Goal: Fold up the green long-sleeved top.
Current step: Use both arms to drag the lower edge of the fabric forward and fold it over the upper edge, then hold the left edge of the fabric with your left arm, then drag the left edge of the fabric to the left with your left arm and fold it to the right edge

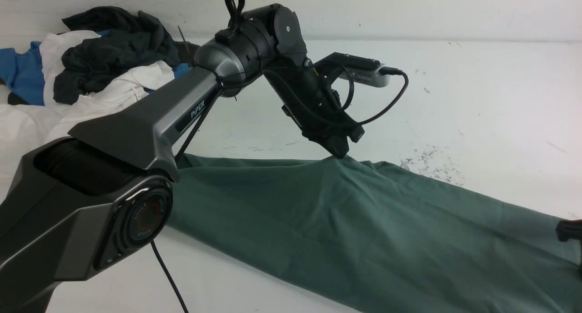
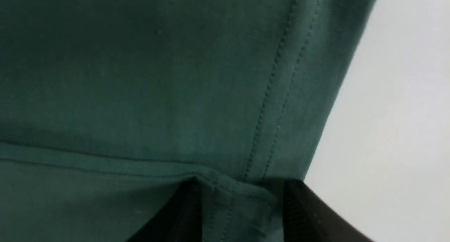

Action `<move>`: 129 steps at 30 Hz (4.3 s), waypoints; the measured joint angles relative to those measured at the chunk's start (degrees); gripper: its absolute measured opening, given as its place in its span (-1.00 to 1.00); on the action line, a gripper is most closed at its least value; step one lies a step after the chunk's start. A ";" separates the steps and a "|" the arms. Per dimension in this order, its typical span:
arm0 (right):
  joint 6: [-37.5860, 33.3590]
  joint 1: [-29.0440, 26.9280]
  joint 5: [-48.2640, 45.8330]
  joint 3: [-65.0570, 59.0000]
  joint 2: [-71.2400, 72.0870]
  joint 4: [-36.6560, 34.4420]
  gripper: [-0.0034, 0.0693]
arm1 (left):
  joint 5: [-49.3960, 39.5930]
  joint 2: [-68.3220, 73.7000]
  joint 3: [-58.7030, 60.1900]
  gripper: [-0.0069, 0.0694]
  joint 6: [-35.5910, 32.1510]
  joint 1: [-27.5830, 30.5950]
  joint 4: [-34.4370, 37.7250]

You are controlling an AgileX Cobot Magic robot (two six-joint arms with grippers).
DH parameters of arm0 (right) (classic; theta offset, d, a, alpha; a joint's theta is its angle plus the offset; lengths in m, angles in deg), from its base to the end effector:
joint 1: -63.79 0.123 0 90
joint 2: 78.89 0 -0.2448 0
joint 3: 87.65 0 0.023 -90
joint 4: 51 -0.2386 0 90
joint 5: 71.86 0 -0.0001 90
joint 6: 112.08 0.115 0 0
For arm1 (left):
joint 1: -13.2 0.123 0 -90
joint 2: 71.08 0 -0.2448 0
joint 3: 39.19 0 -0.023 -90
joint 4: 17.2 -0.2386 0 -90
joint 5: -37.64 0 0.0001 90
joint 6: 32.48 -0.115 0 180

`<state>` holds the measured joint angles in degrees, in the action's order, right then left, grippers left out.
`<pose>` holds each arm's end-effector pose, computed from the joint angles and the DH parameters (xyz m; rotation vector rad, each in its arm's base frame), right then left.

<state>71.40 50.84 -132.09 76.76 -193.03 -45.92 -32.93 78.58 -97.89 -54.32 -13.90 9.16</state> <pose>0.2695 -0.0710 0.0986 -0.3486 -2.9406 0.0866 0.4114 -0.2646 0.1678 1.0406 2.5671 -0.6662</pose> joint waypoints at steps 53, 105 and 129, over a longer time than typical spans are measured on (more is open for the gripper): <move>25.47 0.00 21.95 16.36 -10.26 31.92 -0.12 | 20.24 1.73 -0.11 -0.44 2.11 0.58 -0.22; -0.42 -0.07 -10.22 21.36 1.74 -6.15 -0.94 | 16.66 -14.81 42.00 0.39 4.54 23.99 13.36; -3.04 -0.07 -10.13 13.85 10.36 -8.64 -0.95 | 2.74 -49.53 50.95 -0.76 4.18 40.75 -1.66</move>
<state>68.36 50.77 -142.22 90.62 -182.67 -54.55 -30.19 29.05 -46.94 -50.14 26.84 7.49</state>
